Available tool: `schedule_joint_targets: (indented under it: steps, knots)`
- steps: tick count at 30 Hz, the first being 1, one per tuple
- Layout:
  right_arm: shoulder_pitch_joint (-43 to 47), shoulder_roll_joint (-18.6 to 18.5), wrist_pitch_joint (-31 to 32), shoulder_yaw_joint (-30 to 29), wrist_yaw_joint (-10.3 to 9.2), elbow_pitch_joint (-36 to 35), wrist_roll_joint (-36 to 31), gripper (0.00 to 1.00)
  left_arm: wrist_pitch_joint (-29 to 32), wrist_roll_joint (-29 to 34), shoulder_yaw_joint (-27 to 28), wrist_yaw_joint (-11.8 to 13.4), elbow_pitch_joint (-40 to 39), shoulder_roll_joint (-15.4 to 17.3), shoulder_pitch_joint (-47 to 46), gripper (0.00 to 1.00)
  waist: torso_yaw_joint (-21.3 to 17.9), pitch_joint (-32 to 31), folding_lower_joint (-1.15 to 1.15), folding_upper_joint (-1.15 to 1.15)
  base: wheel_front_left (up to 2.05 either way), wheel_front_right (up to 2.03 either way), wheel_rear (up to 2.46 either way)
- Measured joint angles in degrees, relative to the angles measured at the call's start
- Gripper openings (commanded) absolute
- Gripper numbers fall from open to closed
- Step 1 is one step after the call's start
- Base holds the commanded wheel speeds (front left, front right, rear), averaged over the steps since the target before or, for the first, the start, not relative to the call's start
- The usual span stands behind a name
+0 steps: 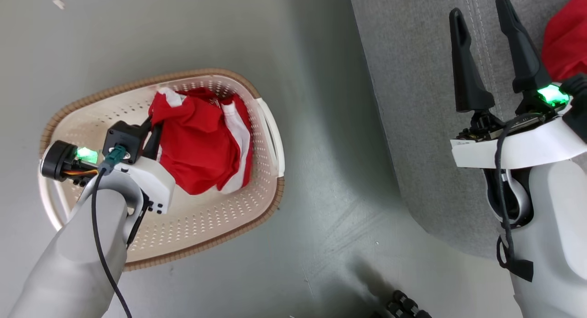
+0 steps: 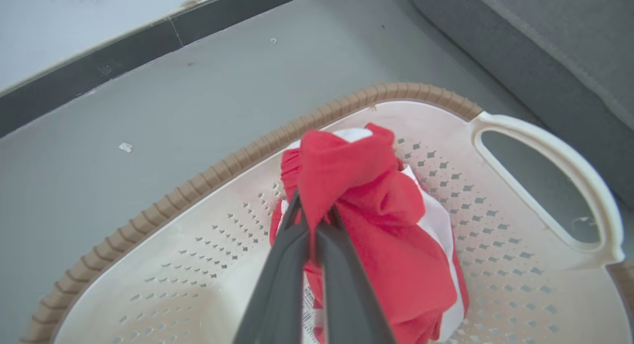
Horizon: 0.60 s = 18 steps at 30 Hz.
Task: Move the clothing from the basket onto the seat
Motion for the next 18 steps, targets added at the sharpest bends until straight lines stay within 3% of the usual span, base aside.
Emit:
schedule_joint_targets:
  steps: [12,18]
  knots:
    - [0.3,0.0,0.0,-1.4,0.0,3.7,-2.3,1.0,-0.1,-1.2,4.4,2.3,-12.2,1.8,0.8,0.0,3.0,-5.7,0.0,0.0,0.0,0.0,0.0]
    - [0.4,-0.1,0.0,-1.7,0.0,5.8,-4.7,1.0,-0.2,-0.8,4.9,2.2,-18.7,2.8,0.8,0.0,4.6,-9.8,0.0,0.0,0.0,0.0,0.0]
